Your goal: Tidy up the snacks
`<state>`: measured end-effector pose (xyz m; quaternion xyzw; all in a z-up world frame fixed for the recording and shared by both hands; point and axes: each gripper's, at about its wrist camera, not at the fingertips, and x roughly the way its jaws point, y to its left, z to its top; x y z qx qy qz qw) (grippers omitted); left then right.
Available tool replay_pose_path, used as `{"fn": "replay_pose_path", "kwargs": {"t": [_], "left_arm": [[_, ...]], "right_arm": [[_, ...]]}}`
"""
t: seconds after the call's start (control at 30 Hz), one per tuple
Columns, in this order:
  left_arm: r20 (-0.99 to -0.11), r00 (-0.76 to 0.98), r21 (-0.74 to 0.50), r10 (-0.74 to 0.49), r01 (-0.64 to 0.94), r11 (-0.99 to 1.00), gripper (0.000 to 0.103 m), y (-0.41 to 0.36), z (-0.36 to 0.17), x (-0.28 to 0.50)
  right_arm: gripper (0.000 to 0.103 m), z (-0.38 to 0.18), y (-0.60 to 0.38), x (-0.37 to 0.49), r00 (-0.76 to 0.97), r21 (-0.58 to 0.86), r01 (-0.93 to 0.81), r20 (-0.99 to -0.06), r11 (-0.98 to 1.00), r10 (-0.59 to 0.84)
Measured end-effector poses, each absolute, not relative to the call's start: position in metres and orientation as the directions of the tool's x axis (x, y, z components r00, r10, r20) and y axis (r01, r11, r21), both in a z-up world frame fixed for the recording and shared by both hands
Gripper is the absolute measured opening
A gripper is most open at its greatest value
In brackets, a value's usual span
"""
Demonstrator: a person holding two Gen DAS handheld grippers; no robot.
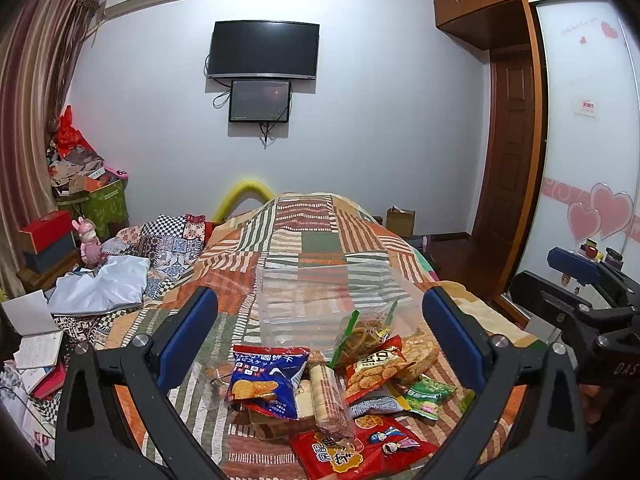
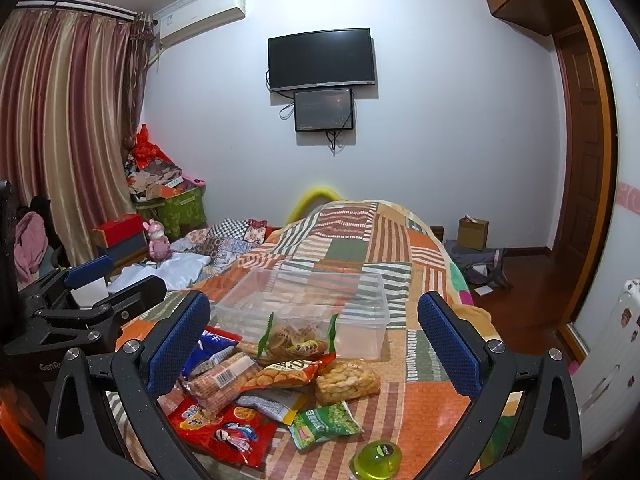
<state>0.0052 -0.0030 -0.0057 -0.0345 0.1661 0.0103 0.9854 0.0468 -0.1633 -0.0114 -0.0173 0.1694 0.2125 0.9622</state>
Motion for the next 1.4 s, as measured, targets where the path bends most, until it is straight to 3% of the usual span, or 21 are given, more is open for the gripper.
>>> {"fn": "replay_pose_path", "kwargs": {"t": [1.4], "left_arm": [[-0.337, 0.942, -0.068, 0.005, -0.03, 0.997, 0.103, -0.0043, -0.0066, 0.0043]], "right_arm": [[0.103, -0.012, -0.1628, 0.0442, 0.847, 0.057, -0.422, -0.331, 0.905, 0.416]]}}
